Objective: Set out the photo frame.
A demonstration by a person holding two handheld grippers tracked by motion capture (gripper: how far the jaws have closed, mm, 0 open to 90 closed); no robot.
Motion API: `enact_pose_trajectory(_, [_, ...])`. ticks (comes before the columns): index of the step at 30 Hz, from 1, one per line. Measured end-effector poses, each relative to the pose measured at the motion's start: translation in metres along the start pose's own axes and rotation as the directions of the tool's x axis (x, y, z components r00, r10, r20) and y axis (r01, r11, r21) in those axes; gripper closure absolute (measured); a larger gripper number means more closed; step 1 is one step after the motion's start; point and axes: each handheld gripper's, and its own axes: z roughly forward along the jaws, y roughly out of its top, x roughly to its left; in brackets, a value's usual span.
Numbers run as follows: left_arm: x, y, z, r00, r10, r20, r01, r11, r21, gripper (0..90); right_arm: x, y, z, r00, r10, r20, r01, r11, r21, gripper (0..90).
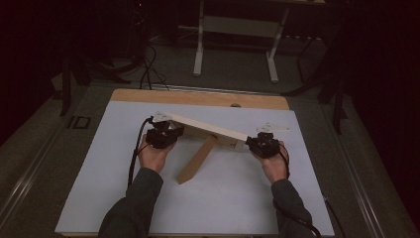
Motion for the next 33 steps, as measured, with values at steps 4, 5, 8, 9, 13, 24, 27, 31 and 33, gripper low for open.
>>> enact_pose_trajectory(4, [-0.002,0.001,0.001,1.0,0.006,0.002,-0.006,1.0,0.002,90.0,0.001,-0.001,-0.001,1.0,-0.002,-0.006,0.002,1.0,0.002,89.6])
enact_pose_trajectory(5, [-0.003,0.002,0.001,1.0,0.008,0.005,-0.008,1.0,0.002,90.0,0.001,-0.001,-0.001,1.0,-0.005,-0.008,0.005,1.0,0.002,89.7])
enact_pose_trajectory(8, [-0.005,0.003,0.001,0.9999,0.015,0.008,-0.015,0.9999,0.0,90.0,0.002,-0.001,-0.001,0.9999,-0.01,-0.011,0.01,1.0,0.002,89.6])
enact_pose_trajectory(9, [-0.006,0.003,0.001,0.9998,0.018,0.012,-0.018,0.9998,-0.001,90.0,0.002,-0.001,-0.001,0.9999,-0.012,-0.012,0.012,1.0,0.002,89.7])
enact_pose_trajectory(13, [-0.011,0.005,0.001,0.9992,0.033,0.021,-0.033,0.9995,-0.004,90.0,0.003,-0.001,-0.002,0.9997,-0.016,-0.018,0.016,1.0,0.006,89.6])
enact_pose_trajectory(24, [-0.027,0.012,-0.003,0.9955,0.081,0.05,-0.08,0.9967,-0.015,90.0,0.007,-0.001,-0.005,0.9985,-0.043,-0.033,0.043,0.999,0.009,89.7])
enact_pose_trajectory(27, [-0.032,0.015,-0.003,0.9937,0.092,0.064,-0.091,0.9957,-0.018,90.0,0.009,-0.001,-0.006,0.9983,-0.045,-0.038,0.046,0.999,0.012,89.7])
enact_pose_trajectory(31, [-0.039,0.018,-0.004,0.9916,0.104,0.076,-0.102,0.9944,-0.025,90.0,0.011,-0.001,-0.006,0.9978,-0.049,-0.046,0.049,0.999,0.011,89.7])
enact_pose_trajectory(33, [-0.042,0.018,-0.004,0.9904,0.11,0.084,-0.108,0.9938,-0.029,90.0,0.011,-0.002,-0.006,0.9975,-0.051,-0.049,0.052,0.999,0.01,89.7])
